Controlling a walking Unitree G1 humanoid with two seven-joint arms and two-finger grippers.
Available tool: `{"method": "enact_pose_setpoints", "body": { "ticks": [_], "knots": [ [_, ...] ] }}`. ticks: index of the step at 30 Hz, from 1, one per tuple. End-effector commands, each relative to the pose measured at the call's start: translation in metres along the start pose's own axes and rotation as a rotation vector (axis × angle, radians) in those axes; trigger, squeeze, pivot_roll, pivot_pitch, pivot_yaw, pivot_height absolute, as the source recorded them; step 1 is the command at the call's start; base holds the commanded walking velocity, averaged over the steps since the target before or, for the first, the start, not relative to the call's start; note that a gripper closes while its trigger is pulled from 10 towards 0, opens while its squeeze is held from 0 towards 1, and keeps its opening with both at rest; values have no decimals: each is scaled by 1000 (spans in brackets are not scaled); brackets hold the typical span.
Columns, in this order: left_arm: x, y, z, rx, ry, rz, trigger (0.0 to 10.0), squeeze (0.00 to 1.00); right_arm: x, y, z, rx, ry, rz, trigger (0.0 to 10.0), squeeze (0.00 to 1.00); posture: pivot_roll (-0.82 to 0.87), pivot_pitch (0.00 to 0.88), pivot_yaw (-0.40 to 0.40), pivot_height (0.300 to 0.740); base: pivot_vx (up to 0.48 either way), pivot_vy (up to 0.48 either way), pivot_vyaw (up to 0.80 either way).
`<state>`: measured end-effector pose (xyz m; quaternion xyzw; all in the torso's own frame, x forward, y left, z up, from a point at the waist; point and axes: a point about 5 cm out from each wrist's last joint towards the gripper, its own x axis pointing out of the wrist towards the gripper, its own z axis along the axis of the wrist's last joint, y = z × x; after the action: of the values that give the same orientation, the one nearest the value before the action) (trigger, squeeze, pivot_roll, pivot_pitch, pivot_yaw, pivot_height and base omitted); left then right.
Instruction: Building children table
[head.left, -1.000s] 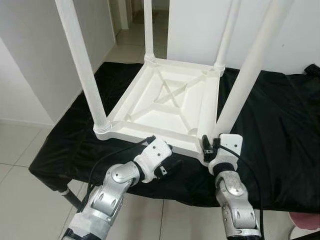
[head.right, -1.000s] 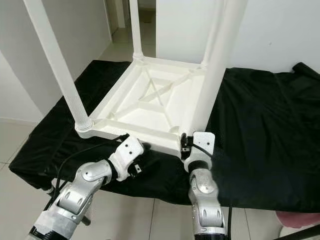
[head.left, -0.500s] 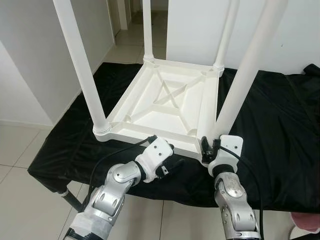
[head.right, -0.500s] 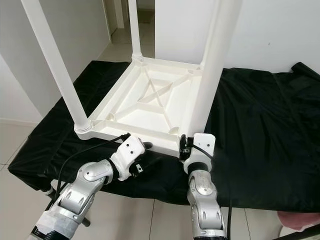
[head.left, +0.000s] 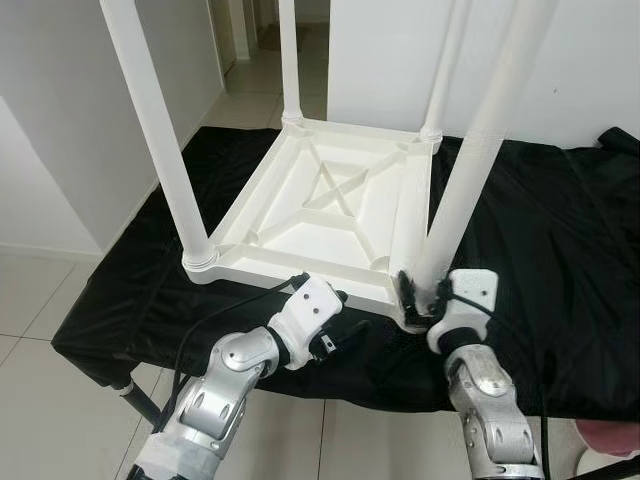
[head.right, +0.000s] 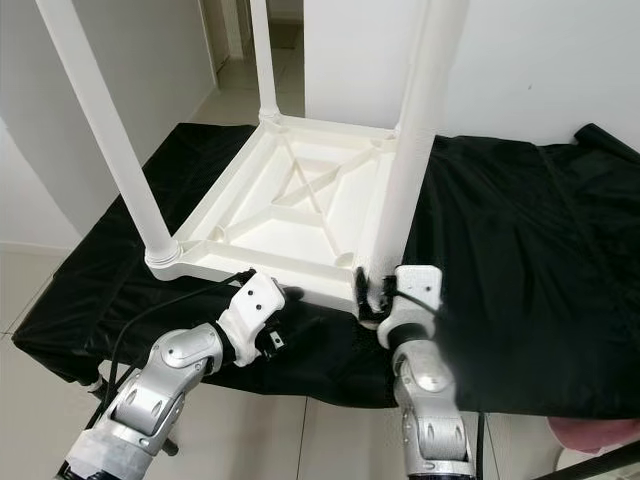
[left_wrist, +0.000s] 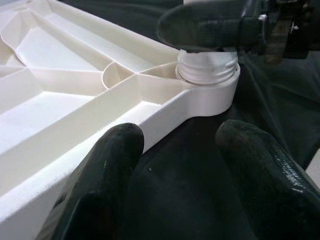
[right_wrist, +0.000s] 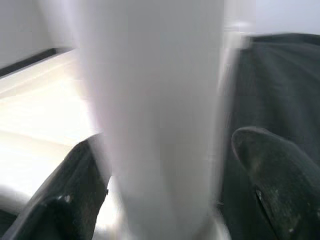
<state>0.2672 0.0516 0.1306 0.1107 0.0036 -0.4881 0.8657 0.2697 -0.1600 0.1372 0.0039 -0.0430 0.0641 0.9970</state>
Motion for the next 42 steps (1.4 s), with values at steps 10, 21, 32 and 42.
{"method": "enact_pose_setpoints", "body": {
  "ticks": [10, 21, 32, 42],
  "knots": [
    [-10, -7, 1, -22, 20, -87, 10000, 0, 14, -13, 1, -103, 63, 390, 10000, 0, -25, 7, 54, 740, 0, 0, 0],
    [-10, -7, 2, -27, 14, -75, 10000, 0, 21, -26, -4, -175, 111, 443, 0, 0, -18, 15, 44, 740, 0, 0, 0],
    [-14, -9, 3, -32, 30, -42, 10000, 0, 19, -27, -7, -70, 132, 439, 10000, 0, 7, 20, 30, 740, 0, 0, 0],
    [-13, -8, 3, -39, 30, -41, 10000, 0, 18, -23, -4, -48, 83, 95, 10000, 0, -5, 27, 32, 740, 0, 0, 0]
  ]
}}
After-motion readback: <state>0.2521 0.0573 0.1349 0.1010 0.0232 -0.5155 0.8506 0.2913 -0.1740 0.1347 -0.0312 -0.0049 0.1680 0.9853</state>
